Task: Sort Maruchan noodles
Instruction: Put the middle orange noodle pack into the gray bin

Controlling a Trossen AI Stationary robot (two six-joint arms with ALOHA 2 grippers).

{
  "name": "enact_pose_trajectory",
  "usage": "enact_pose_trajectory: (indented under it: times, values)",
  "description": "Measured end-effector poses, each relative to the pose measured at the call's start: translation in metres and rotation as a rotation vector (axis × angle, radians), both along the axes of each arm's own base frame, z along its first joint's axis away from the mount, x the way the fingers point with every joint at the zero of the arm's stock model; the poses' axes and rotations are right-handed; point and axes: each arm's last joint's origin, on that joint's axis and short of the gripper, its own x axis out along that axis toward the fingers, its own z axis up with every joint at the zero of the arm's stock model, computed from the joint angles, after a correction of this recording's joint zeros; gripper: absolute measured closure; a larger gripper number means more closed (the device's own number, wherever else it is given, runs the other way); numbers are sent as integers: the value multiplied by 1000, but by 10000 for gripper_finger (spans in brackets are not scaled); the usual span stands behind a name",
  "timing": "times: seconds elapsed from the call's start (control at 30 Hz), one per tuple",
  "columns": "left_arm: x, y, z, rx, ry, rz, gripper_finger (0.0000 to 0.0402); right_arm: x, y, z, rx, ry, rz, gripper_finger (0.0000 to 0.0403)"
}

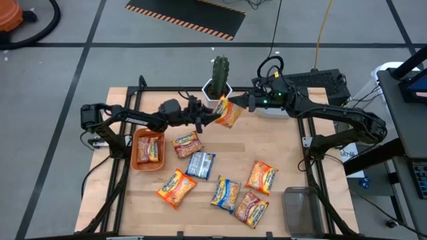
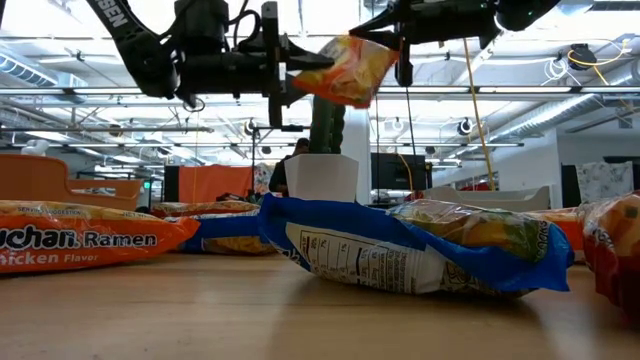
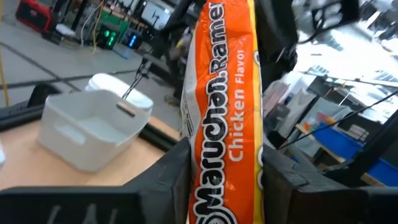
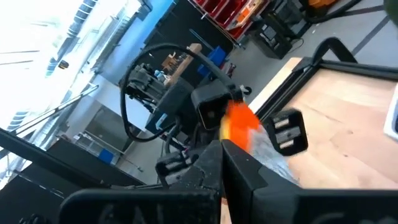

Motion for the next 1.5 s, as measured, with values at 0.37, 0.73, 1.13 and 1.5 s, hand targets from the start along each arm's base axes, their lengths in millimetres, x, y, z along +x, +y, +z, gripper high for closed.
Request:
enact_pose_trajectory:
  times: [0.37, 0.73, 1.13, 1.5]
  values:
    - [0, 2, -2, -16, 21, 52, 276, -8, -16, -3, -25, 28, -34, 374]
    - [5, -15, -4, -110, 23, 70, 277, -22, -37, 27, 98, -29, 146, 262]
    - [10, -46, 1, -203, -38, 50, 267, -23, -22, 69, -28, 112, 261, 201]
    - [8, -68, 18, -3, -195, -7, 263, -14, 19, 97, -240, 159, 278, 154]
